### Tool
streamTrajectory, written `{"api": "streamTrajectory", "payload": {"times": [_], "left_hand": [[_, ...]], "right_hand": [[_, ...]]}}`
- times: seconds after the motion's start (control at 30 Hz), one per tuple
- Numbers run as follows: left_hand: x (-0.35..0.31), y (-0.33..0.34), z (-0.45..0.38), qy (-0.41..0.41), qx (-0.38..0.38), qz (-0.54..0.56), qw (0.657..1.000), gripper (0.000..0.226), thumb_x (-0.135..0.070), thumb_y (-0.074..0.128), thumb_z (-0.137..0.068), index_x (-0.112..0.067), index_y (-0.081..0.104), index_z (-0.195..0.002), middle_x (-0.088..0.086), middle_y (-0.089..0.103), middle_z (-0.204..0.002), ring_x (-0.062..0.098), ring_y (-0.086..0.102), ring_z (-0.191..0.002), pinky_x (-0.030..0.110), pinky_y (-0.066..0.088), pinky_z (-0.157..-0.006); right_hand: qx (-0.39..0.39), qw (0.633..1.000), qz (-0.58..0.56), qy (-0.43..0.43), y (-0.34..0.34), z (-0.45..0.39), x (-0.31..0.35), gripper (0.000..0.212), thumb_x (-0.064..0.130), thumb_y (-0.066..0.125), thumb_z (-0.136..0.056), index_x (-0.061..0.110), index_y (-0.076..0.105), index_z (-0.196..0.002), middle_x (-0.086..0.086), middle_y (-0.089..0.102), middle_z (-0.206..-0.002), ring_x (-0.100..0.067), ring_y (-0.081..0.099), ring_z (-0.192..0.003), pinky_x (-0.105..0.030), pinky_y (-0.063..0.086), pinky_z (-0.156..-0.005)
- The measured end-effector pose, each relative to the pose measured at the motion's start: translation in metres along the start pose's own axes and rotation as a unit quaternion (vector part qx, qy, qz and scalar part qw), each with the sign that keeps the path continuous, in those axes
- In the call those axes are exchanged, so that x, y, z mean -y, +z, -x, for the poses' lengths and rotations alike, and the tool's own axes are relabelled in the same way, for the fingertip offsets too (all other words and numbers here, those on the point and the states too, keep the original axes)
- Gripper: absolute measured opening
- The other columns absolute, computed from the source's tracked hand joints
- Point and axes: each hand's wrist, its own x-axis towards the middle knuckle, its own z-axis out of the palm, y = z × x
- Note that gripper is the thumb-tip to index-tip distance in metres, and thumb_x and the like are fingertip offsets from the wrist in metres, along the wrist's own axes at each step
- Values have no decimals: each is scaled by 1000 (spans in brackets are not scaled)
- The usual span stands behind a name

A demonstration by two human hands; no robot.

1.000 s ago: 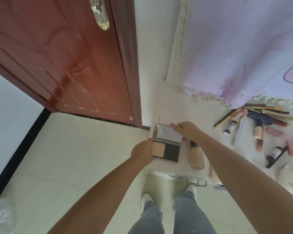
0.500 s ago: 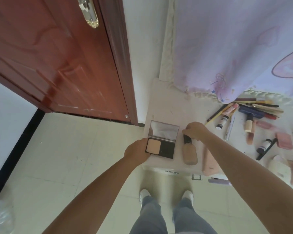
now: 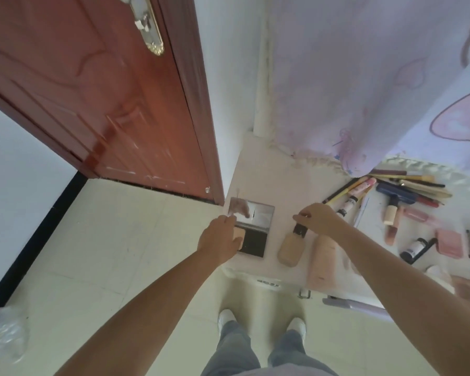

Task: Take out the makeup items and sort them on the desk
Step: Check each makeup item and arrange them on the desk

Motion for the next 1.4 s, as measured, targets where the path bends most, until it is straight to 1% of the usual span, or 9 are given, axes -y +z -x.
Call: {"api": "streamTrajectory", "payload": {"times": [0.23, 0.33, 0.47, 0.63, 0.87, 1.03, 1.17, 1.27, 1.4], "left_hand": [[-97, -38, -6, 129, 50, 93, 986, 73, -37, 61, -85, -13, 23, -143, 5, 39, -142, 21, 41, -128, 29, 33, -105], [-139, -59, -10, 143, -94, 47, 984, 51, -21, 60, -85, -9, 35, -128, 8, 48, -125, 23, 53, -109, 27, 45, -90], [-171, -99, -20, 174, -291, 39, 940, 47, -8, 72, -66, -7, 46, -106, 10, 59, -96, 22, 63, -81, 23, 50, -62], [-184, -155, -27, 302, -379, -105, 868, 49, -46, 87, -42, -12, 58, -63, -5, 54, -46, 8, 49, -31, 10, 31, -30], [-198, -208, -12, 337, -162, 4, 927, 30, -34, 48, -93, -7, 44, -104, 3, 47, -86, 19, 45, -74, 27, 29, -57], [-193, -240, -14, 317, -226, -8, 921, 36, -35, 48, -93, -6, 44, -114, 6, 51, -94, 22, 48, -81, 26, 29, -62], [-196, -261, -14, 330, -329, -112, 878, 38, -31, 49, -93, -7, 46, -122, 9, 50, -116, 26, 53, -99, 31, 42, -77], [-198, -277, -6, 382, -392, -191, 815, 37, -25, 77, -72, -2, 62, -95, 12, 63, -87, 30, 62, -75, 30, 49, -52], [-199, -285, -4, 361, -418, -180, 814, 36, -29, 67, -80, 1, 61, -99, 15, 64, -89, 33, 59, -88, 35, 49, -62]], "right_hand": [[-165, 983, -83, -17, -69, 47, -4, 32, 29, 41, -96, 6, 58, -81, -7, 51, -69, -22, 47, -72, -27, 34, -58], [-215, 968, -125, -26, -107, 63, 2, 37, 30, 37, -97, 9, 45, -67, -6, 53, -65, -20, 46, -61, -20, 32, -50], [-270, 946, -175, -36, -156, 96, 15, 34, 25, 27, -99, 0, 49, -92, -14, 52, -78, -26, 47, -73, -34, 42, -67], [-361, 922, -128, -65, -197, 124, 24, 39, 17, 20, -100, -5, 53, -105, -27, 55, -105, -34, 51, -93, -33, 37, -77], [-431, 876, -77, -204, -223, 145, 28, 30, 14, 29, -99, 7, 42, -73, -6, 42, -63, -23, 42, -67, -25, 31, -55], [-293, 902, -167, -271, -253, 152, 25, 12, 12, 40, -96, 17, 50, -101, -4, 55, -90, -11, 55, -68, -15, 49, -60], [-252, 910, -233, -233, -261, 157, 32, 16, 32, 37, -97, 21, 50, -96, -2, 61, -76, -10, 58, -53, -14, 46, -45], [-295, 902, -228, -216, -268, 158, 37, 29, 33, 33, -98, 15, 52, -85, -4, 56, -57, -2, 46, -30, -11, 34, -33], [-326, 860, -258, -295, -274, 159, 37, 15, 9, 49, -92, 16, 53, -105, -3, 60, -80, -10, 58, -64, -7, 47, -50]]}}
